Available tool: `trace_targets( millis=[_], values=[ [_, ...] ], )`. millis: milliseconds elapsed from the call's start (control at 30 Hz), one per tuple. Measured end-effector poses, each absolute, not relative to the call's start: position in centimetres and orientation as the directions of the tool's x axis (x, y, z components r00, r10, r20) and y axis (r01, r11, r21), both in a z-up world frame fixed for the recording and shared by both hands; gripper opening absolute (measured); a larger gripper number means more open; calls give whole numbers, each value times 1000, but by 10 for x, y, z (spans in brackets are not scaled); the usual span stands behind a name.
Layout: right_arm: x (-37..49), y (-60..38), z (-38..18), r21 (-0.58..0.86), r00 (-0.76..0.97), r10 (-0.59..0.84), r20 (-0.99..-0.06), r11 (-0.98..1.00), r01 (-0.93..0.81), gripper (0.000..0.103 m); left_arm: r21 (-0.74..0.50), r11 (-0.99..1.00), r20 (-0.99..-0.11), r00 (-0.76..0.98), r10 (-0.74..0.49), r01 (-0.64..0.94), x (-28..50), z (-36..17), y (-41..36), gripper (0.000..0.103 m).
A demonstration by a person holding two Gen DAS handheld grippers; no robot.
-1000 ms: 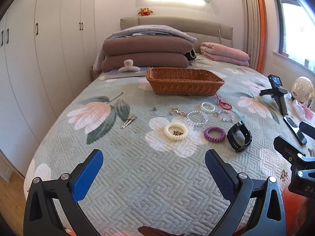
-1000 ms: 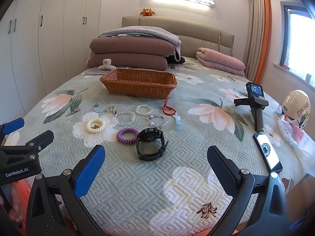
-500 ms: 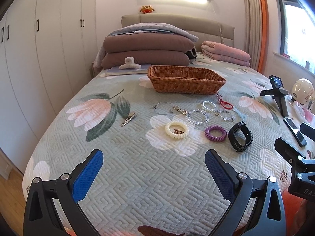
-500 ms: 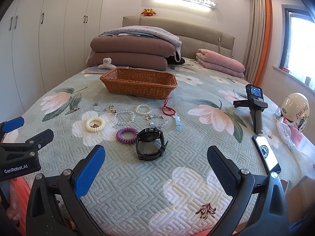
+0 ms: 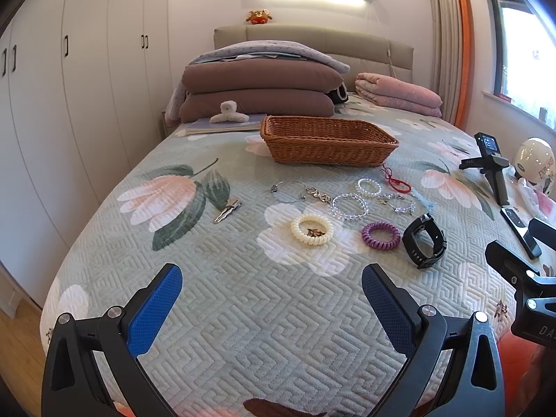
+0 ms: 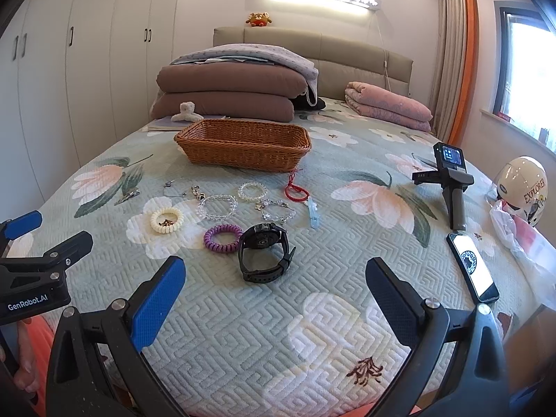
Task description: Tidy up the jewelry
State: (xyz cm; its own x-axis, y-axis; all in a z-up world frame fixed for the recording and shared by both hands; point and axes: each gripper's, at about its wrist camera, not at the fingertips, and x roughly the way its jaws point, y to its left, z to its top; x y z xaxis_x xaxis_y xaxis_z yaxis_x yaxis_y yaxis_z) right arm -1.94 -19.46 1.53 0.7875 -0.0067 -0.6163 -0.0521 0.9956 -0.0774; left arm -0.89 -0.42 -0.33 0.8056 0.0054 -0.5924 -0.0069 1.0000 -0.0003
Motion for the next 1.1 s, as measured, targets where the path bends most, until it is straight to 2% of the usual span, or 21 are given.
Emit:
trace_targets(
  millis=[333, 500, 600, 733, 833, 967, 1100],
  values=[
    [-18, -199, 16, -64, 785, -8, -619, 997, -41, 103, -28, 999, -589, 808, 0, -21, -10, 1, 3, 103],
    [-9, -205, 27, -57, 802, -3, -597, 998, -39, 103, -56, 994, -522, 852, 49, -91, -6, 29, 33, 103],
    [3, -211, 33, -56, 812, -2, -583, 998, -37, 103, -78, 992, -513, 857, 47, -101, 11, 35, 50, 103],
    [26, -220, 24, -64, 797, -20, -604, 998, -23, 103, -69, 993, -540, 840, 44, -96, 50, 23, 69, 103],
    [43, -226, 5, -47, 758, -53, -650, 998, 29, 96, -66, 993, -568, 822, 45, -100, 79, 3, 79, 102],
    [67, -227, -23, -25, 710, -67, -701, 997, 69, 90, -95, 990, -611, 791, 26, -106, 116, -22, 89, 97],
    [76, -226, -41, -32, 689, -68, -722, 997, 64, 89, -124, 989, -657, 754, -19, -83, 143, -42, 93, 90]
  ],
)
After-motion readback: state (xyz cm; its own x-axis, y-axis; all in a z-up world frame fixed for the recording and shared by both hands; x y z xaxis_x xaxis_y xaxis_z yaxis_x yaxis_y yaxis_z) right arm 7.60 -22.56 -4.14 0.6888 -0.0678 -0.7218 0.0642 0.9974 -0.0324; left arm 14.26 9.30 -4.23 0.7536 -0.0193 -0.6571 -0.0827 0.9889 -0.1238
